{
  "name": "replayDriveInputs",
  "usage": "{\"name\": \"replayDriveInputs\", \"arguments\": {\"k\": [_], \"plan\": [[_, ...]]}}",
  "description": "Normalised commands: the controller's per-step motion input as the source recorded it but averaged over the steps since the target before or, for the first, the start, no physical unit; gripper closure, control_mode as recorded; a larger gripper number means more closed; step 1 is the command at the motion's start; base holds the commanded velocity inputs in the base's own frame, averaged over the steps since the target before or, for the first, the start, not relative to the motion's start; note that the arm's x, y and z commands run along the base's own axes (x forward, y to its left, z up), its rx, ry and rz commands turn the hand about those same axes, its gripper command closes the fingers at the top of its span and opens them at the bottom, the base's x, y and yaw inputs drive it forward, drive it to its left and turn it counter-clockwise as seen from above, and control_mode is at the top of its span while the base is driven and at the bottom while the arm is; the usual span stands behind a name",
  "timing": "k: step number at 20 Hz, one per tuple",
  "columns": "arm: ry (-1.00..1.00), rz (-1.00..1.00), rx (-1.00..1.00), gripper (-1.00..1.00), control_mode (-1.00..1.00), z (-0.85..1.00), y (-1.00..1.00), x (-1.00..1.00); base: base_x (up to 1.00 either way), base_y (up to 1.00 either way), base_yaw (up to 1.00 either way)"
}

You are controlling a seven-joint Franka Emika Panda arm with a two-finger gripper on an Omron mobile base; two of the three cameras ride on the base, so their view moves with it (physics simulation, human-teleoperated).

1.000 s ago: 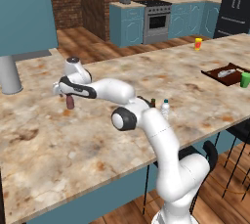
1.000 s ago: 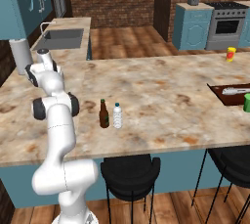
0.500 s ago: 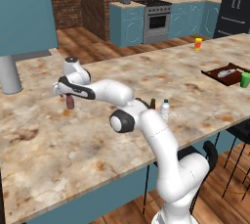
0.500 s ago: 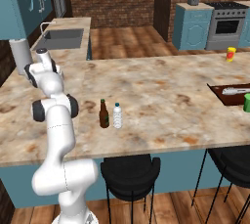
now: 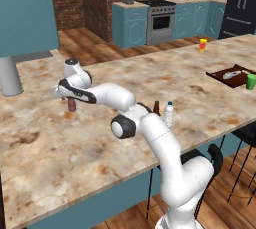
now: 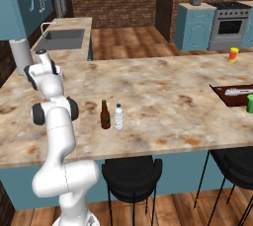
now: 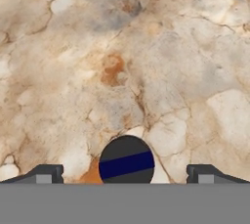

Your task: Place the drinks on the dining counter in a tight cluster.

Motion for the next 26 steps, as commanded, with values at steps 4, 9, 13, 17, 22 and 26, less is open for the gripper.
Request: {"name": "replayDriveInputs", "arguments": {"k": [4,9,13,17,22,26], "plan": [[0.01,0.0,0.0,-1.0,-1.0,0.0,0.0,0.17,0.0,0.0,0.0],[0.01,0.0,0.0,-1.0,-1.0,0.0,0.0,0.09,0.0,0.0,0.0],[0.01,0.0,0.0,-1.0,-1.0,0.0,0.0,0.0,0.0,0.0,0.0],[0.02,0.0,0.0,-1.0,-1.0,-0.05,0.0,0.0,0.0,0.0,0.0],[0.04,0.0,0.0,-1.0,-1.0,-0.02,0.0,0.0,0.0,0.0,0.0],[0.0,0.0,0.0,-1.0,-1.0,0.0,0.0,-0.01,0.0,0.0,0.0]]}}
